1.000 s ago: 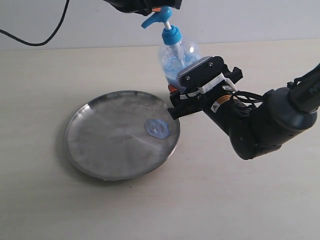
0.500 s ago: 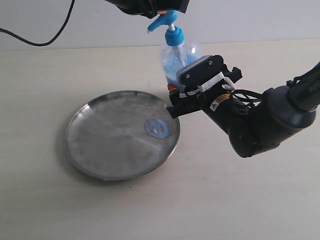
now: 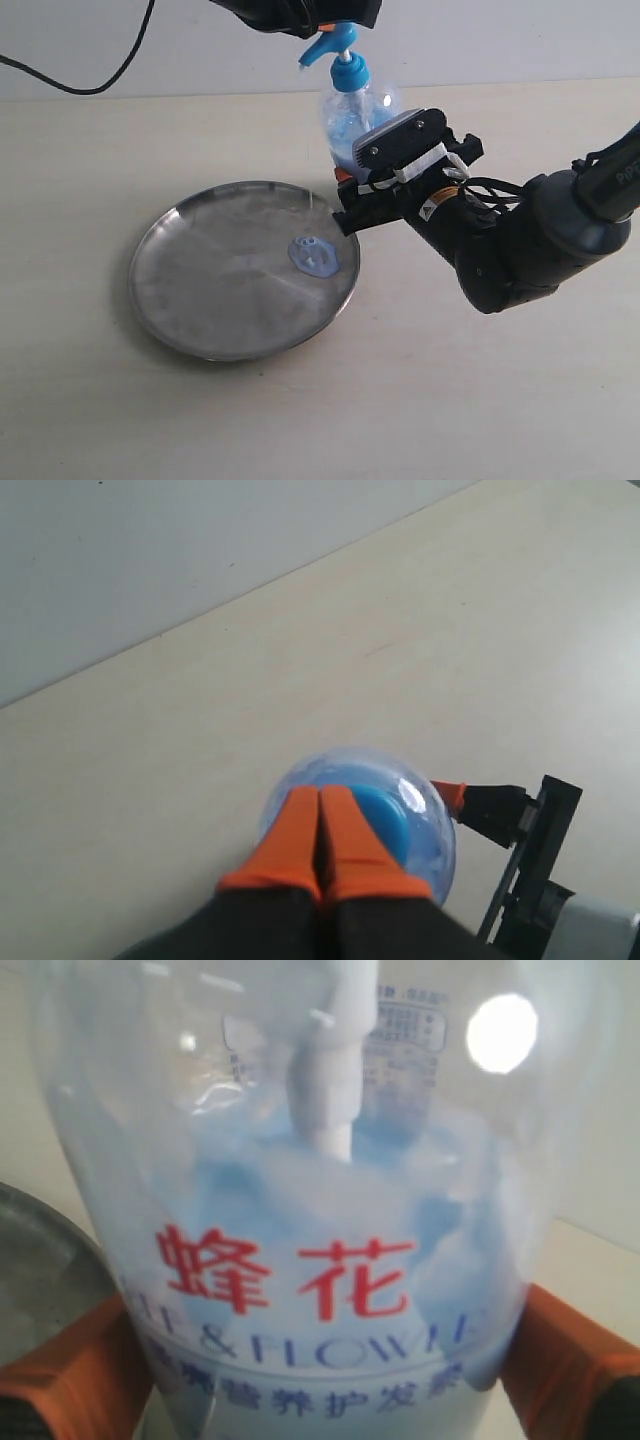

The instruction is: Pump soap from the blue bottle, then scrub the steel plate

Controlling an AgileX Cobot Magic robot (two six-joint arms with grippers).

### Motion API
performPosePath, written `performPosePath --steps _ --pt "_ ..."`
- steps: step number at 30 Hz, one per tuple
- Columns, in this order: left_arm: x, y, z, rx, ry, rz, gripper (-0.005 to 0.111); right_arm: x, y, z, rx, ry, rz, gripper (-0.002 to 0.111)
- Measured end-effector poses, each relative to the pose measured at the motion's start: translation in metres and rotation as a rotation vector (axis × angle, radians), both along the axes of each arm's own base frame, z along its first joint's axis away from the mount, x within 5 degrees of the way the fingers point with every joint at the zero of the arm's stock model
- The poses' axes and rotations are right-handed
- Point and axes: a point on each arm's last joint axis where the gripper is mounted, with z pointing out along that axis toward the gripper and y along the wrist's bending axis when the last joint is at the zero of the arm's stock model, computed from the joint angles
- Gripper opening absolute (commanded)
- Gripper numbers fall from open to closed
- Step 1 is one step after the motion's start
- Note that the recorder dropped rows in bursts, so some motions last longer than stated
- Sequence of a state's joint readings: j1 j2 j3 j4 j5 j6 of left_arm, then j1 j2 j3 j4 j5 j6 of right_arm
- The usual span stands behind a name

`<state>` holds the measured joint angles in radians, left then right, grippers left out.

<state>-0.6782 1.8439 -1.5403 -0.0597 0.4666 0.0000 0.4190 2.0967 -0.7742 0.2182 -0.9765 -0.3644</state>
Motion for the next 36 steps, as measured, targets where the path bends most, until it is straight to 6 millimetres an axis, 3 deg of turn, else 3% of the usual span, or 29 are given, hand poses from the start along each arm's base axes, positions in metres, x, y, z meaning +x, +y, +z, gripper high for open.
performPosePath --steps 4,6,7,9,16,20,25,36 --pt "0.006 0.008 -0.001 0.007 0.006 0.022 0.0 0.001 0.001 0.001 0.001 0.0 0.0 0.0" --pt "0.005 0.014 -0.026 0.104 0.126 0.024 0.0 0.001 0.002 0.001 -0.002 -0.001 0.012 0.0" --pt "0.004 0.014 -0.056 0.19 0.233 0.02 0.0 0.001 0.004 0.001 -0.009 -0.004 0.035 0.0" --pt "0.002 0.016 -0.065 0.223 0.272 0.017 0.0 0.001 0.005 0.001 -0.013 -0.006 0.046 0.0" --pt "0.0 0.019 -0.05 0.22 0.223 0.013 0.0 0.001 0.004 0.001 -0.004 0.0 0.033 0.0" --pt "-0.008 0.032 -0.021 0.234 0.187 0.022 0.0 0.001 0.004 0.001 0.0 0.004 0.022 0.0" --pt "-0.006 0.048 -0.014 0.246 0.21 0.058 0.0 0.001 0.003 0.001 0.005 0.006 0.014 0.0" --pt "-0.016 0.056 0.021 0.109 0.17 0.104 0.0 0.001 0.003 0.001 0.004 0.008 0.014 0.0"
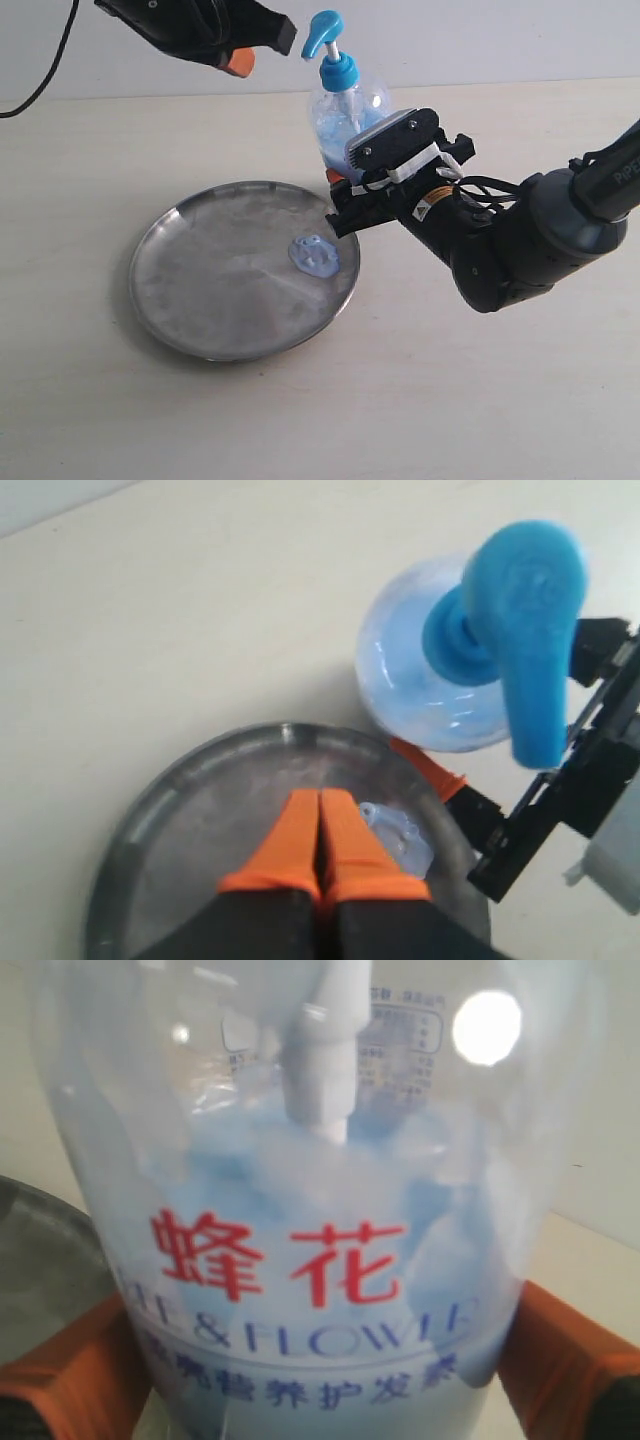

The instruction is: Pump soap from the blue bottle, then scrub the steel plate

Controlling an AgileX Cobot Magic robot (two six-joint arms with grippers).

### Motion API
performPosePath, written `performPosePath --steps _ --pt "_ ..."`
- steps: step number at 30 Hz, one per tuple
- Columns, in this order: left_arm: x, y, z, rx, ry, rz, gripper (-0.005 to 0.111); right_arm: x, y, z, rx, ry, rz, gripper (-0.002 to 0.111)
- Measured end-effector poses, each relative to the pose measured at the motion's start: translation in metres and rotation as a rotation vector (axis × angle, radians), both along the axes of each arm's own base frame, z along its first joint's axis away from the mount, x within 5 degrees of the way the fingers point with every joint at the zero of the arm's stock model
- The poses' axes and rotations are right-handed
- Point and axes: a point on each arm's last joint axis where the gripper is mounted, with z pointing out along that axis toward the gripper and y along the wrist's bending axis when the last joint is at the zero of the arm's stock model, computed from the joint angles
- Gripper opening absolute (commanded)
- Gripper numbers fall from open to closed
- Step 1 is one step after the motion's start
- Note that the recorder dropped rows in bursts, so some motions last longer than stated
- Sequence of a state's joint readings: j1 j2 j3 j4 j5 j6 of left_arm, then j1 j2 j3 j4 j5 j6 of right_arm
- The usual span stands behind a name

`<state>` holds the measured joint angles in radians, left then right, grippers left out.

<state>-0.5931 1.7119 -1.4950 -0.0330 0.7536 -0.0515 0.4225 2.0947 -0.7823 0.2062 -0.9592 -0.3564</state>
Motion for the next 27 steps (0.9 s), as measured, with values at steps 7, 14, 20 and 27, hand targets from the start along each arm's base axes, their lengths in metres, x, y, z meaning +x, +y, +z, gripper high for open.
performPosePath --steps 7,14,20,27 --pt "-0.013 -0.007 0.022 -0.169 0.009 -0.051 0.0 0.0 0.0 0.0 0.0 0.0 0.0 0.0" --pt "-0.021 -0.015 0.031 -0.293 0.035 -0.121 0.0 0.0 0.0 0.0 0.0 0.002 0.0 0.0" --pt "-0.024 -0.02 0.034 -0.341 0.04 -0.165 0.0 0.0 0.0 0.0 0.0 0.002 0.0 0.0" --pt "-0.013 -0.028 0.012 -0.327 0.079 -0.164 0.0 0.0 0.0 0.0 0.0 0.002 0.0 0.0"
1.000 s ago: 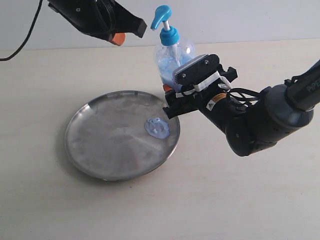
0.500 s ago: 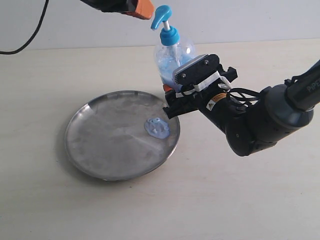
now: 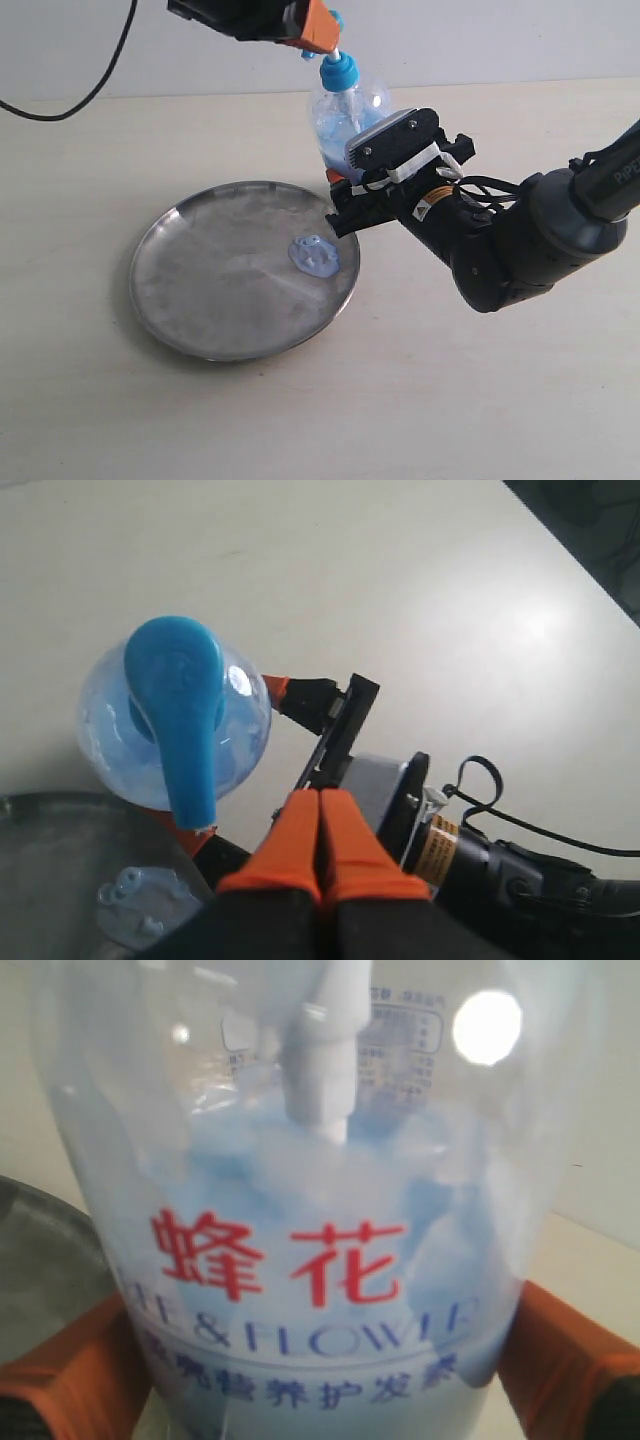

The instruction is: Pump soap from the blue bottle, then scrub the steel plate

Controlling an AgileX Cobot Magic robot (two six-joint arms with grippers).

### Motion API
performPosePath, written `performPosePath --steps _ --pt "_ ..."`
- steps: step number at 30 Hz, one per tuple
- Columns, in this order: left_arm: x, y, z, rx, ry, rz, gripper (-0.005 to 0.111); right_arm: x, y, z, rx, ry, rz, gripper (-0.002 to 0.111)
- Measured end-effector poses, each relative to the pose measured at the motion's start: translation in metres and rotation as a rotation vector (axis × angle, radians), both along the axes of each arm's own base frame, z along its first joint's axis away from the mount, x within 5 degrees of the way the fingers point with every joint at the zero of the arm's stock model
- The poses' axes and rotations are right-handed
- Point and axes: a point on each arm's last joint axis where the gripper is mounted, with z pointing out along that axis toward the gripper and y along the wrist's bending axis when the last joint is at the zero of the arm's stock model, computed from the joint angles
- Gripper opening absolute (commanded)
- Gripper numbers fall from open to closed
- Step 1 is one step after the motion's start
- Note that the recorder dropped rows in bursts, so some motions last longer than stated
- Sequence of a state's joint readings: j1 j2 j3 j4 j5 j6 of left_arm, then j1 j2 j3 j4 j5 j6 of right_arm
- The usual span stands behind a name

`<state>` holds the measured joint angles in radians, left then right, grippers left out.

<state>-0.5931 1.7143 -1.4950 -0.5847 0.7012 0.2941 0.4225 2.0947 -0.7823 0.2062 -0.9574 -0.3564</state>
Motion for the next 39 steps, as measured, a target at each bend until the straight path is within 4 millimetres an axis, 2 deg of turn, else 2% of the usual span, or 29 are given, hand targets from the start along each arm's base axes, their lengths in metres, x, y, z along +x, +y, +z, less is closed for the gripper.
performPosePath --steps 4,10,20,28,31,35,39 --pt "0.008 -0.008 -0.015 -0.007 0.007 -0.012 0.0 0.0 0.0 0.0 0.0 0.0 0.0 0.0" --pt "0.013 -0.012 -0.02 -0.014 -0.02 -0.006 0.0 0.0 0.0 0.0 0.0 0.0 0.0 0.0" --pt "0.024 0.002 -0.023 0.053 -0.064 0.057 0.0 0.0 0.0 0.0 -0.002 0.0 0.0 0.0" --pt "0.025 0.004 -0.024 0.075 -0.07 0.072 0.0 0.0 0.0 0.001 -0.003 -0.001 0.001 0.0" --pt "0.023 0.005 -0.016 0.064 -0.089 0.076 0.0 0.0 0.0 0.001 -0.003 0.002 0.001 0.0" --pt "0.018 0.013 0.009 0.015 -0.174 0.105 0.0 0.0 0.0 0.001 -0.002 0.001 0.001 0.0" --pt "0.016 0.016 0.025 -0.022 -0.23 0.126 0.0 0.0 0.0 0.001 -0.002 0.001 0.001 0.0"
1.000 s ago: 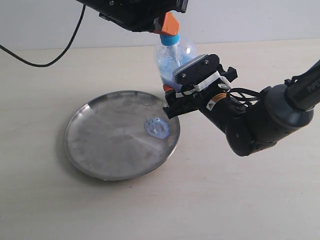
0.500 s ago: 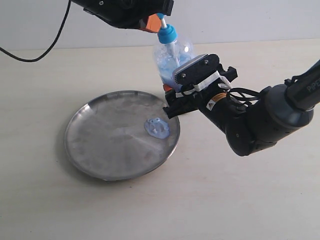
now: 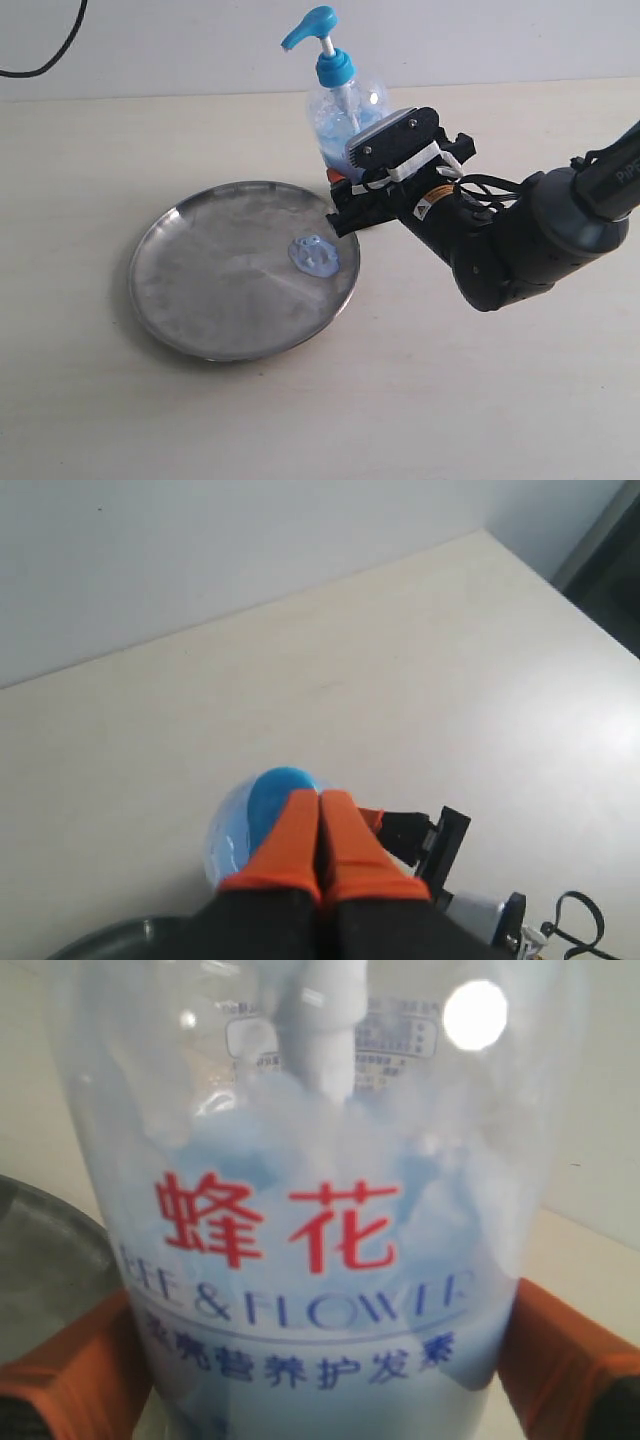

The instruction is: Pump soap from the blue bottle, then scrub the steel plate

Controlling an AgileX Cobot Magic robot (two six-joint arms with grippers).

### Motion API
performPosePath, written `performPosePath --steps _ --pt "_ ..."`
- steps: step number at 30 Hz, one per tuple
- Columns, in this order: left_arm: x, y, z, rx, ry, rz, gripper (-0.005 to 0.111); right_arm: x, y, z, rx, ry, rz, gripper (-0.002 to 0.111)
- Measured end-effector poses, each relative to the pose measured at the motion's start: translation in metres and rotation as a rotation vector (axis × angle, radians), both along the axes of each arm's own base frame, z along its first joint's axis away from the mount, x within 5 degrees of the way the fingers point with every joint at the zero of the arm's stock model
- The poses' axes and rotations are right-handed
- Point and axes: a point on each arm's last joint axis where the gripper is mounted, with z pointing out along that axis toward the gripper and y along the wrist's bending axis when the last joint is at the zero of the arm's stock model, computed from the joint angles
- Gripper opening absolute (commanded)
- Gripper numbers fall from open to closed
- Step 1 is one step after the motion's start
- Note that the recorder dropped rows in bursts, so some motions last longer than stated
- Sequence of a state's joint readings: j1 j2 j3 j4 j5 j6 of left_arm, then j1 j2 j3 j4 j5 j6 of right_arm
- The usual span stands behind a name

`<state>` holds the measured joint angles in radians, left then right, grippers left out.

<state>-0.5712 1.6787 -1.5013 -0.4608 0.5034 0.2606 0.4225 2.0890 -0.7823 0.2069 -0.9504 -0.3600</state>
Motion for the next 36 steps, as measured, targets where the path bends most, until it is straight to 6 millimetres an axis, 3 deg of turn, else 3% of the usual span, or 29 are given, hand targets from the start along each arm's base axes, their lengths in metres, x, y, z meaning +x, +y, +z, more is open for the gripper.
performPosePath --steps 25,36 --pt "0.021 -0.016 -0.038 -0.001 0.043 0.001 0.0 0.0 0.0 0.0 0.004 0.003 -0.005 0.0" --pt "0.022 -0.022 -0.04 -0.008 0.014 0.0 0.0 0.0 -0.001 0.0 0.013 0.006 -0.01 0.0"
